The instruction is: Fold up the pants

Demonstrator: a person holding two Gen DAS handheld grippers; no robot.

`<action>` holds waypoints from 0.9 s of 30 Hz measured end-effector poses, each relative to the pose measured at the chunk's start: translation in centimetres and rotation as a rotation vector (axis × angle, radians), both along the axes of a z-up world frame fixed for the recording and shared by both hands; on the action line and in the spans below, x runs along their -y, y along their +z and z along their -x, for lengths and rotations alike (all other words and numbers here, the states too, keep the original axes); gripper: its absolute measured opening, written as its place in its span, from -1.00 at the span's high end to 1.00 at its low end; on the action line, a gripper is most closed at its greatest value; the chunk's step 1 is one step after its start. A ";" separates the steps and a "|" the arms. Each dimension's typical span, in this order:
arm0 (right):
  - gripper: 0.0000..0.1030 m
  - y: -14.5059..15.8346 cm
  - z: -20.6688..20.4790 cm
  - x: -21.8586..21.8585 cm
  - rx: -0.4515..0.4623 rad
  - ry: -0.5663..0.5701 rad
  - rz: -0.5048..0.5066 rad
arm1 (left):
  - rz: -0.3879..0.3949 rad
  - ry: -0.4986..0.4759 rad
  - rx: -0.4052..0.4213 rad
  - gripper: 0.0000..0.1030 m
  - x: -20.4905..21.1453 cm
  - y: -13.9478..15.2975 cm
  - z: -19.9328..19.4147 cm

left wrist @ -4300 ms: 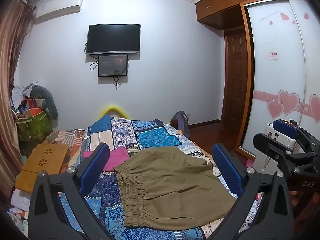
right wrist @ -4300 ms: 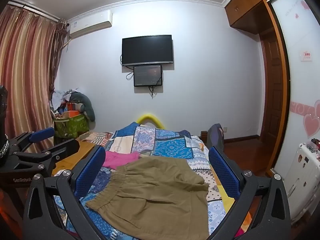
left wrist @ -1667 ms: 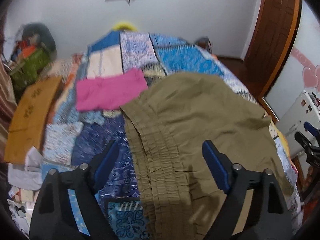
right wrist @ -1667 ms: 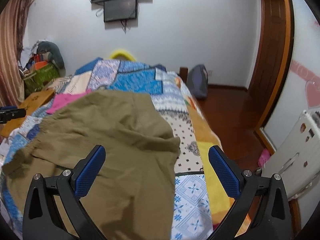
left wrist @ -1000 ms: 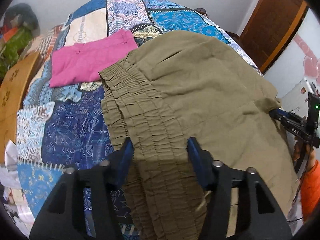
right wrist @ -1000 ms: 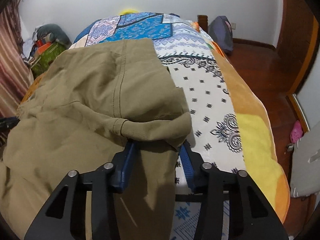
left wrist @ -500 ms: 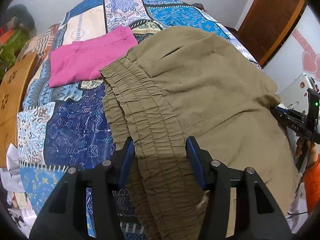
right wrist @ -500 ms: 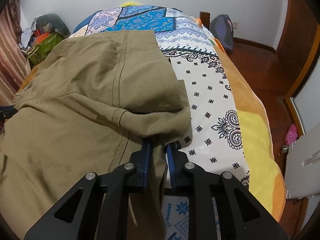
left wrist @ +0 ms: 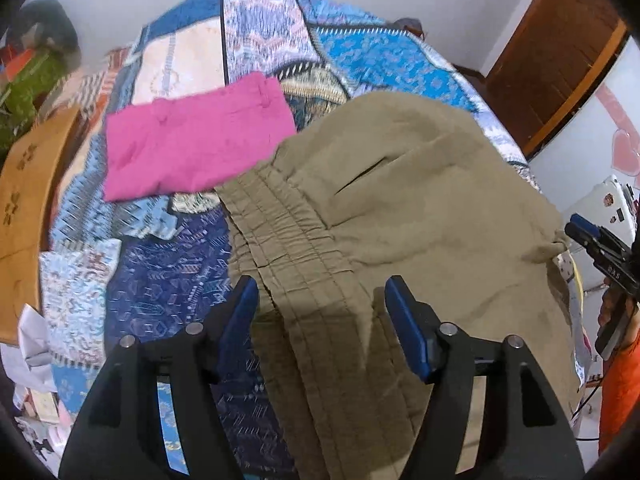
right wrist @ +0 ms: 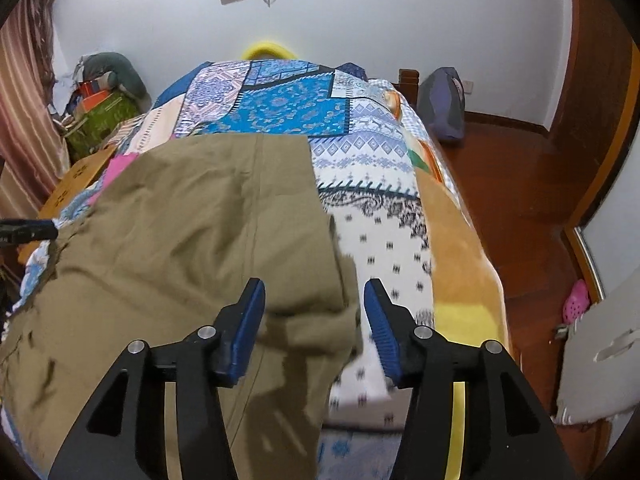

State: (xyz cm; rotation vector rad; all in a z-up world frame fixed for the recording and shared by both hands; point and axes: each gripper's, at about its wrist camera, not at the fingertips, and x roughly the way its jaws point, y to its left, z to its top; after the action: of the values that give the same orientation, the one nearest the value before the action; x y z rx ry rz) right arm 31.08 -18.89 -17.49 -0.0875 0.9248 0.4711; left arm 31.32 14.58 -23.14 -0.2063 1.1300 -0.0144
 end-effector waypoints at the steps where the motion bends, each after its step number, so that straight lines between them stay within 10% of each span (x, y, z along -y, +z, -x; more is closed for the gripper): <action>1: 0.06 -0.7 -1.0 -0.3 -0.020 -0.003 -0.007 | 0.004 -0.005 -0.017 -0.28 0.0 -0.7 -0.3; 7: 0.07 -3.6 -3.0 -1.0 -0.100 0.001 -0.055 | 0.041 -0.002 -0.028 -0.30 -0.6 -2.7 -0.2; 15: 0.64 -4.3 -2.1 -2.2 -0.034 0.038 0.066 | -0.149 -0.058 0.044 0.02 2.0 -1.6 0.4; 27: 0.61 -3.8 -2.2 -1.5 -0.108 0.035 0.070 | -0.055 -0.028 0.053 -0.01 0.3 -0.7 1.2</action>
State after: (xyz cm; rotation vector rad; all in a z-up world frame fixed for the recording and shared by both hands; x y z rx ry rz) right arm 33.28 -17.43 -21.25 -0.1429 1.0478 0.4791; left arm 30.12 14.27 -23.88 -0.1407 1.0795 -0.0139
